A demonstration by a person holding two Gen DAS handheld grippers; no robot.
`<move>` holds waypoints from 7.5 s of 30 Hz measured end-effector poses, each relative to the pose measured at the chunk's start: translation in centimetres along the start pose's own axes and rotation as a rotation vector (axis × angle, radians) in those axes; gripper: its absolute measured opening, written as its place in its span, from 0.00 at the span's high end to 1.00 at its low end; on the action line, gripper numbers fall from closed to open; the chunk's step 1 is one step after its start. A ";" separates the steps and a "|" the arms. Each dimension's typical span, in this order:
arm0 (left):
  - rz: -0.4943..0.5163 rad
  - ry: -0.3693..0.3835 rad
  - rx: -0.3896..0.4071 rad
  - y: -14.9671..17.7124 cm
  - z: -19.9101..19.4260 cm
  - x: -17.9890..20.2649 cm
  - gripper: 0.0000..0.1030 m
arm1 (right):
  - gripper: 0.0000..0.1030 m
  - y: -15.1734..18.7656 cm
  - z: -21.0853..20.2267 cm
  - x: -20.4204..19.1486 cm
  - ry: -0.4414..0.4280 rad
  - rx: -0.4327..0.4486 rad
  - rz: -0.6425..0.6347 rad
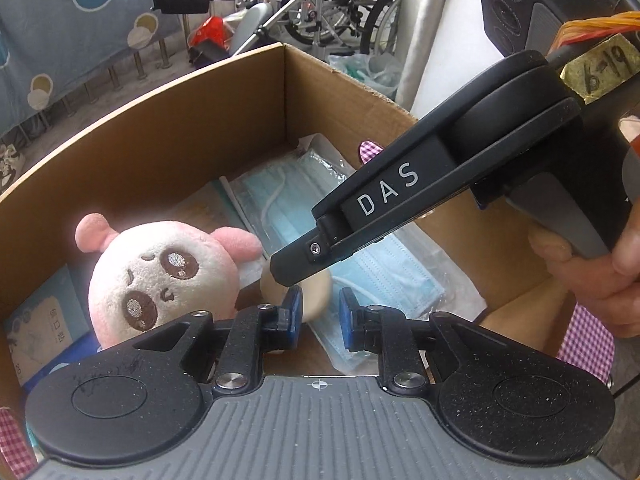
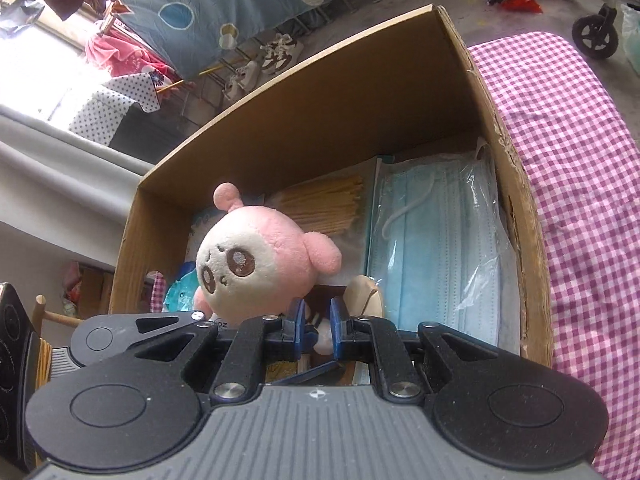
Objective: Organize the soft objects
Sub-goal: 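Lower the wooden disc into the box and open the grippers, then move both grippers to the white foam ring and close on it, then carry the white ring into the box and open both grippers, then withdraw both grippers and close them on the green scrunchie, then carry the green scrunchie into the box and open both grippers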
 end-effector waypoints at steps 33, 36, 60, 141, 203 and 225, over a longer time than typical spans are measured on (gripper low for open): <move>-0.159 0.141 0.264 14.2 -11.9 5.6 0.07 | 0.44 16.6 -12.7 -5.9 0.031 0.290 -0.169; -0.111 0.068 0.233 15.2 -9.5 6.5 0.11 | 0.44 18.7 -10.5 -5.3 0.052 0.258 -0.150; 0.060 -0.077 0.094 16.2 -1.1 6.3 0.53 | 0.71 19.8 -0.7 -4.3 0.184 0.140 -0.189; -0.007 0.000 0.165 6.1 -14.4 4.8 0.04 | 0.28 11.6 -17.2 -0.1 -0.055 0.371 0.010; 0.038 0.013 0.377 4.4 -9.6 8.8 0.72 | 0.78 8.4 -13.9 -4.8 0.165 0.426 -0.307; -0.161 0.002 0.408 10.2 -13.0 0.3 0.07 | 0.79 4.4 -5.3 -5.1 0.382 0.087 -0.453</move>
Point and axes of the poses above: each gripper's, at about its wrist camera, not at the fingertips, and z roughly the way its jaws point, x to its right, y to its underside, the point moved 4 cm from there along z, roughly the way its jaws point, and after that the axes turned 13 degrees about y, right-handed, at the moved point
